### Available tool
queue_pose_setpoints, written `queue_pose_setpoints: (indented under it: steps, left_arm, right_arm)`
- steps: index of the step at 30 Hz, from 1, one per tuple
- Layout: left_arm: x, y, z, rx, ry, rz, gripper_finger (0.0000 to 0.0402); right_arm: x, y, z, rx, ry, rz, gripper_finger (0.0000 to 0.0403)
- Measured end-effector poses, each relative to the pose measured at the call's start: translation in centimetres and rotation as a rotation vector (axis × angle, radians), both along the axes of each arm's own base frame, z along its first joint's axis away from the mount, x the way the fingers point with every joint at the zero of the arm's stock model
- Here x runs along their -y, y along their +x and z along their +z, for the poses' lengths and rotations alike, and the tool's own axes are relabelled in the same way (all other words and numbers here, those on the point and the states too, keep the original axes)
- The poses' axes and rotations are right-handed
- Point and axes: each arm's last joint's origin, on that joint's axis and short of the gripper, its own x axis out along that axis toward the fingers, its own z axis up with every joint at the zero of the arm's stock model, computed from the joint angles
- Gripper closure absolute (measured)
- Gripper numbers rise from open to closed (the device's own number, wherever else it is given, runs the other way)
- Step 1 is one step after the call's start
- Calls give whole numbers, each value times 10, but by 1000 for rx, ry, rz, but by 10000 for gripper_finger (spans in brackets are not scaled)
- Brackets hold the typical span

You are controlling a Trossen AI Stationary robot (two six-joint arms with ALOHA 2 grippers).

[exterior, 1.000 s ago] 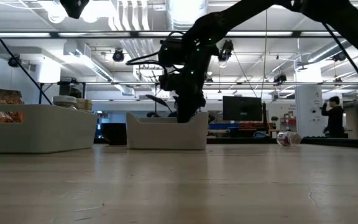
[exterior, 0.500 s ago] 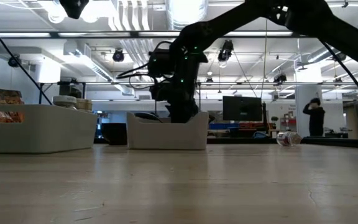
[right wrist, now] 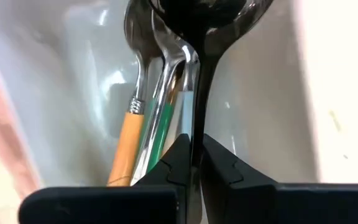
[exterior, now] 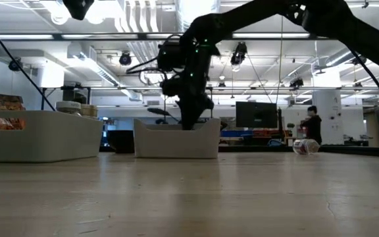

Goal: Pick & Place Food Item
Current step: Put the black spoon into the right gray bin

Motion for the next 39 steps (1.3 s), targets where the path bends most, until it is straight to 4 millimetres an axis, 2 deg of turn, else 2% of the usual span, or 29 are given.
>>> queue_pose_setpoints:
  steps: [2, 9, 20, 25, 30, 39]
  left_arm:
    - [0, 0, 0, 0, 0, 0, 181]
    - [0, 0, -1, -7, -22, 7, 181]
    - [0, -1, -2, -21, -17, 7, 181]
    - [0, -1, -2, -21, -17, 7, 181]
    - [0, -1, -3, -29, -14, 8, 181]
    - [0, -1, -3, -35, -12, 8, 181]
  right_arm:
    - [1, -2, 7, -1, 10, -29, 392]
    - [8, -11, 13, -40, 107, -80, 392]
    - [15, -16, 14, -56, 126, -89, 392]
    - [16, -13, 30, 0, 108, -71, 392]
    - [15, -12, 45, 65, 190, -45, 392]
    - [12, -18, 39, -19, 239, -51, 392]
